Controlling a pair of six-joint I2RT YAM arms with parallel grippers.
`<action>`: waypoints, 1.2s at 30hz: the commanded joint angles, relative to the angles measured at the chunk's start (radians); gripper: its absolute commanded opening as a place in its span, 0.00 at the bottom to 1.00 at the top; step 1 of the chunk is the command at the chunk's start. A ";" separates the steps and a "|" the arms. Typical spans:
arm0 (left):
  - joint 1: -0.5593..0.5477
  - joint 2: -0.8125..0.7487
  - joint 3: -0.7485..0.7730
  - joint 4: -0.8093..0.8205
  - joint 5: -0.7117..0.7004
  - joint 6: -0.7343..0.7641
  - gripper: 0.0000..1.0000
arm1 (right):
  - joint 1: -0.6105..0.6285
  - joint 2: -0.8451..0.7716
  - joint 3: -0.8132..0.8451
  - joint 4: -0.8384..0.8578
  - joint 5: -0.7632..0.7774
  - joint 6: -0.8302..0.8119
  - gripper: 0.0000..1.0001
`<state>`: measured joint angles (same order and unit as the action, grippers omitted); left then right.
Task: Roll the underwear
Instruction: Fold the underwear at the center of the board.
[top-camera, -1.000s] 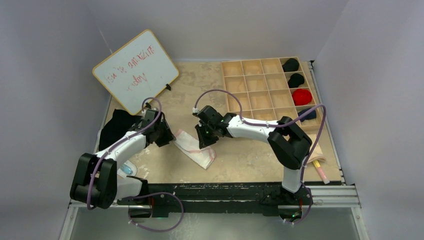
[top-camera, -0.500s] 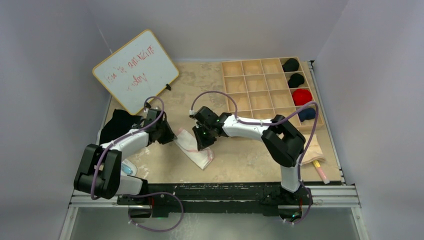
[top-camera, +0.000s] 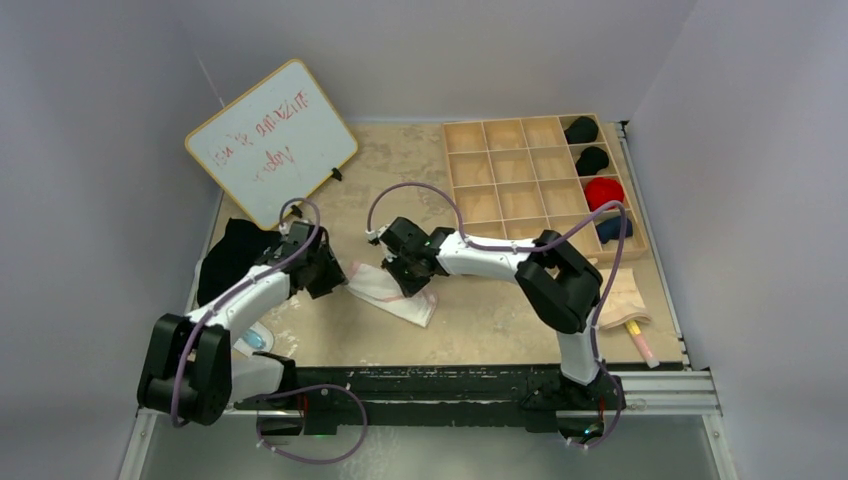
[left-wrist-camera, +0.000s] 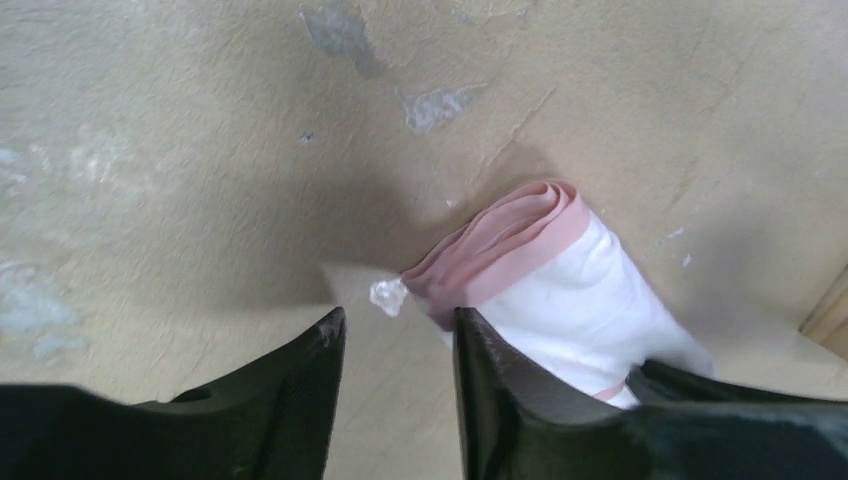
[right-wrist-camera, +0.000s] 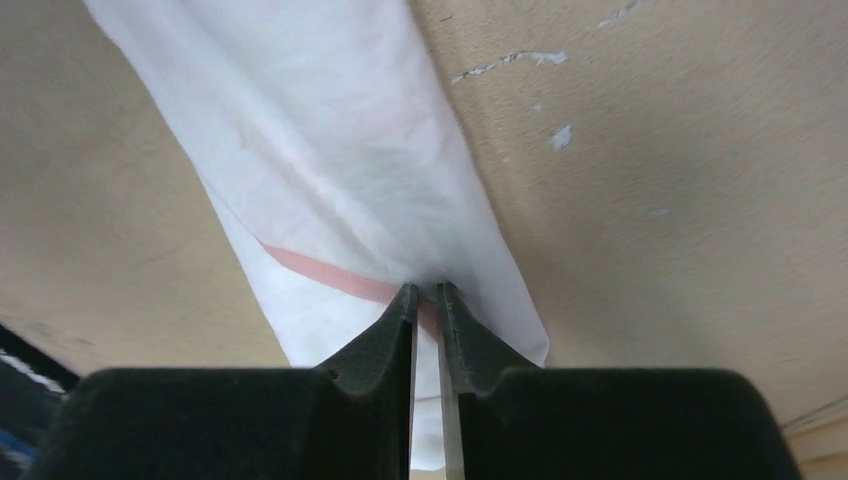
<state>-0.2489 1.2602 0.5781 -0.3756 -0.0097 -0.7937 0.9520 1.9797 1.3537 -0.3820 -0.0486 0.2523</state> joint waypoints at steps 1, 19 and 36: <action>0.005 -0.117 0.054 -0.099 -0.030 -0.015 0.47 | -0.013 -0.053 -0.043 0.065 0.081 -0.333 0.16; 0.005 0.008 0.255 0.047 0.256 0.245 0.65 | -0.252 -0.223 -0.170 0.149 -0.145 0.155 0.27; 0.003 0.271 0.418 -0.011 0.347 0.402 0.64 | -0.255 -0.137 -0.128 0.127 -0.155 0.071 0.18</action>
<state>-0.2489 1.5169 0.9691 -0.3836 0.3210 -0.4358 0.6945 1.8587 1.1931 -0.2279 -0.2100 0.3676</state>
